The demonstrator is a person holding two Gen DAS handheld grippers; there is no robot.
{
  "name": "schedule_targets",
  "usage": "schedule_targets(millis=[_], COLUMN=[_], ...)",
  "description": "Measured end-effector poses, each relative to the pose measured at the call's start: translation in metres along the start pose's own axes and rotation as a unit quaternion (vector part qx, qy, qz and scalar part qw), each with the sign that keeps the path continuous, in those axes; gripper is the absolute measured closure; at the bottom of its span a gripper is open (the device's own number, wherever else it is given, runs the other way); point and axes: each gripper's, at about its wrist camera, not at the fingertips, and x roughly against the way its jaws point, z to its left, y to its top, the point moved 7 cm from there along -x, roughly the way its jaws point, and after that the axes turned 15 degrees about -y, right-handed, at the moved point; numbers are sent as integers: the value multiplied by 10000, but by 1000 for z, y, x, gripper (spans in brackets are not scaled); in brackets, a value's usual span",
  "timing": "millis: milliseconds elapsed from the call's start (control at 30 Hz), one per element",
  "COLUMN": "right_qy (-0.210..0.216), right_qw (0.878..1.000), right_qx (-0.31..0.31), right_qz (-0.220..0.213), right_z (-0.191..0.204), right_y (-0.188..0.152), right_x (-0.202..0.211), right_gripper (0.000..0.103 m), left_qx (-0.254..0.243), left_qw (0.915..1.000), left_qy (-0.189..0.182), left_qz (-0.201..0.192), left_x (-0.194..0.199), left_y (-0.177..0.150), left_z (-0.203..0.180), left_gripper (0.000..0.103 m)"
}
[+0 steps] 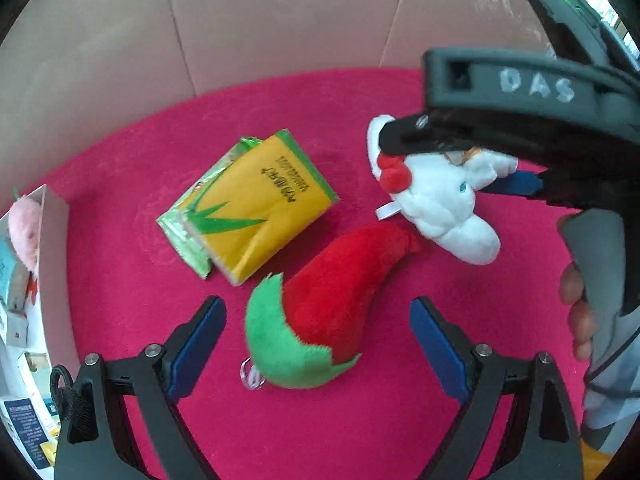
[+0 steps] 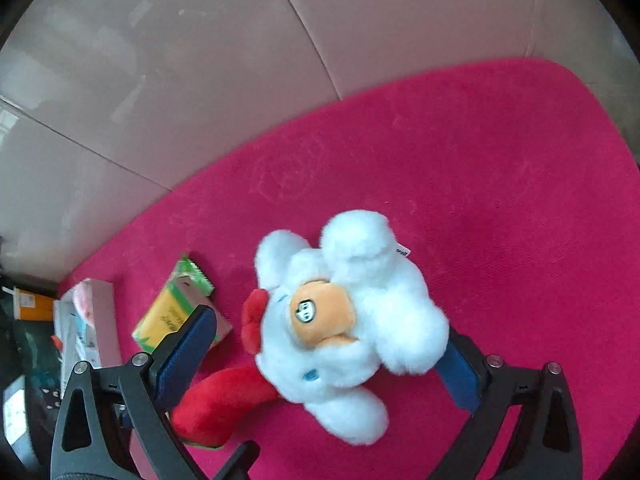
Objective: Organize objects
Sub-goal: 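Grasp the red-and-green plush with the left tool while the right grasps the white plush, then lift and carry both plush toys over the white tray with both tools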
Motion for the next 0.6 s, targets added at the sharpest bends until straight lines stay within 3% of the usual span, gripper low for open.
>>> schedule_targets(millis=[67, 267, 333, 400, 467, 600], right_qy=[-40, -54, 92, 293, 457, 635], right_qw=[9999, 9980, 9981, 9983, 9982, 9979], right_qx=[117, 622, 612, 503, 365, 113], right_qz=[-27, 74, 66, 92, 112, 64], right_z=[1, 7, 4, -1, -8, -23], right_y=[-1, -3, -2, -4, -6, -9], right_x=[-2, -10, -8, -6, -1, 19], right_gripper=[6, 12, 17, 23, 38, 38], left_qx=[-34, -116, -123, 5, 67, 122], left_qw=[10000, 9992, 9992, 9997, 9999, 9998], left_qy=[-24, 199, 210, 13, -54, -168], left_qz=[38, 333, 317, 225, 139, 21], left_x=[-2, -13, -10, -4, 3, 19], left_y=[1, -8, -7, -7, -10, -16], left_z=[-3, 1, 0, 0, -1, -8], left_gripper=[13, 36, 56, 62, 65, 66])
